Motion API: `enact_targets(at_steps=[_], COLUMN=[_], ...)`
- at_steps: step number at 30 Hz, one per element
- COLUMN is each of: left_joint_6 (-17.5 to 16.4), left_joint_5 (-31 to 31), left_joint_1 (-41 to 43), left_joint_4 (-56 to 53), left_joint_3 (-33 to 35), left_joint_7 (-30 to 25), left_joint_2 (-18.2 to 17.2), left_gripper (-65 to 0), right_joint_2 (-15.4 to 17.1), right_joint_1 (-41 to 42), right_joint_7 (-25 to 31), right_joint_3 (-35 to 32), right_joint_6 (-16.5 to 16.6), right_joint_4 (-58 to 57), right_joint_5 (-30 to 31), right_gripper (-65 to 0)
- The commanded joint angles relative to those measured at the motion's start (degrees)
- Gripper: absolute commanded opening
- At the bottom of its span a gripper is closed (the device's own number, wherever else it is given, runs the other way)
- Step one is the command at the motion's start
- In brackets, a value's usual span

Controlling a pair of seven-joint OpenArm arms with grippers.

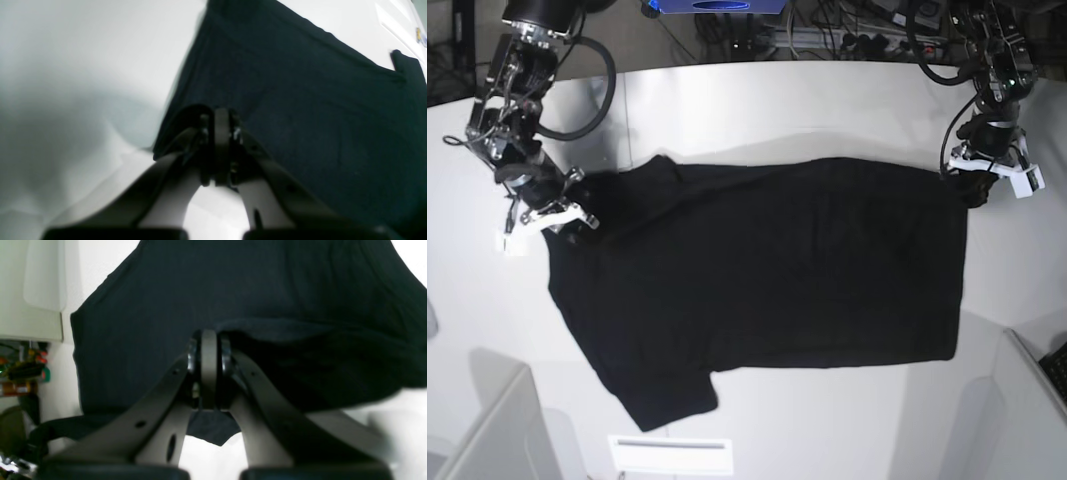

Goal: Fold the T-shirt properly
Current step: 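Raise both grippers holding the shoulders, lifting the shirt off the table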

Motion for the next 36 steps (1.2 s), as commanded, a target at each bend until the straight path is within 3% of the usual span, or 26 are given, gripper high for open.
enact_targets(at_steps=[1,16,27,31,36], left_joint_6=[-0.13,0.04,0.13,3.03,3.03], left_joint_5=[-0.35,-0.35,-0.35,-0.35,-0.35], left_joint_1=[-0.74,-4.34,-7.5,-7.59,-9.26], left_joint_4=[0.83,-3.04,-6.03,-6.38,-6.73], left_joint_3=[-0.15,0.03,2.4,2.4,2.49], left_joint_7=[-1.42,-1.42,-1.42,-1.42,-1.33], left_joint_2=[-0.8,-4.14,-7.04,-7.13,-7.22], left_gripper=[-65.0,-65.0,-65.0,-65.0,-65.0], right_joint_2=[0.68,0.85,0.85,0.41,0.76], right_joint_1=[1.2,11.31,13.07,13.07,14.3], right_joint_7=[0.85,0.93,1.02,1.2,1.37], right_joint_3=[0.15,-0.29,-0.46,-0.46,-0.46], right_joint_6=[0.25,0.25,0.25,0.25,0.25], right_joint_4=[-0.09,-11.87,-13.1,-14.69,-17.5], right_joint_5=[0.71,0.71,0.71,0.71,0.71], right_gripper=[-65.0,-65.0,-65.0,-65.0,-65.0])
